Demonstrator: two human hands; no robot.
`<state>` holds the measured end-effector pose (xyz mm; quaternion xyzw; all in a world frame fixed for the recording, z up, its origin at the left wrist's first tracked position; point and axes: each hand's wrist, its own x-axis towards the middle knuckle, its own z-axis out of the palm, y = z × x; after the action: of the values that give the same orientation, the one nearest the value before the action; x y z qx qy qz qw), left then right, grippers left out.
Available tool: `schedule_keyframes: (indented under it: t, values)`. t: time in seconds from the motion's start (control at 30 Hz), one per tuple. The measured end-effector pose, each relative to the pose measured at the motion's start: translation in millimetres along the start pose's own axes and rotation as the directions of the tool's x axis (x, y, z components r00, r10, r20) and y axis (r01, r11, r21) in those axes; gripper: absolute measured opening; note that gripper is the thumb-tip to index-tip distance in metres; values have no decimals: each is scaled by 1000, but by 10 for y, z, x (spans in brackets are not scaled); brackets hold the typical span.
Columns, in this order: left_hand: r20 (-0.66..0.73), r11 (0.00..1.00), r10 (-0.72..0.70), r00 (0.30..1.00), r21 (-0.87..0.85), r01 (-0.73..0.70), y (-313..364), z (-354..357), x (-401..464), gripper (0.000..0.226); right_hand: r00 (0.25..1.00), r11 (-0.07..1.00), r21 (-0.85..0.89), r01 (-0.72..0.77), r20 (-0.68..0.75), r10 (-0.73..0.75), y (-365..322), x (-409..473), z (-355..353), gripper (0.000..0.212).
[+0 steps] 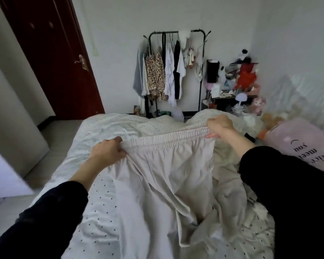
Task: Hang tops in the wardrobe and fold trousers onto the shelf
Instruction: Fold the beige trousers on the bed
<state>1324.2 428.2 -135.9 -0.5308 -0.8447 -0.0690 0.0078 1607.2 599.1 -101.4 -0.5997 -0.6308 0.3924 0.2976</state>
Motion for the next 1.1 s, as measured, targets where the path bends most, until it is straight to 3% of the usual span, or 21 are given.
schedule_keyframes:
  t: [0.13,0.27,0.33,0.4,0.53,0.7,0.93,1.0,1.1]
  values:
    - [98,971,174,980,-181,-155,39,-422,-108,15,999,967,252,26,28,-35,-367,-166,-409,6]
    - [68,952,199,978,-248,-177,68,-434,-261,12,984,945,323,-44,178,-15,-363,-359,-524,5]
    - [31,955,174,984,-251,-160,23,-397,-321,14,984,935,350,-55,179,-9,-294,-428,-487,6]
    - [-2,955,157,988,-252,-153,-33,-363,-375,23,997,940,340,-27,82,-1,-234,-487,-417,2]
    - [-30,968,173,984,-181,-176,-58,-330,-512,51,997,962,269,51,-68,-34,-249,-576,-437,21]
    - [-57,957,267,962,-100,-271,-126,-335,-579,81,989,985,138,99,97,-114,-202,-557,-580,24]
    - [-14,955,252,968,-156,-251,-234,-125,-603,52,963,995,99,10,266,-37,48,-619,-426,25]
    - [-15,954,275,961,-123,-275,-247,-59,-605,44,971,998,58,-27,238,13,112,-607,-389,20]
    - [-81,936,323,943,-119,-331,-212,49,-617,27,995,994,79,-77,76,71,217,-536,-316,13]
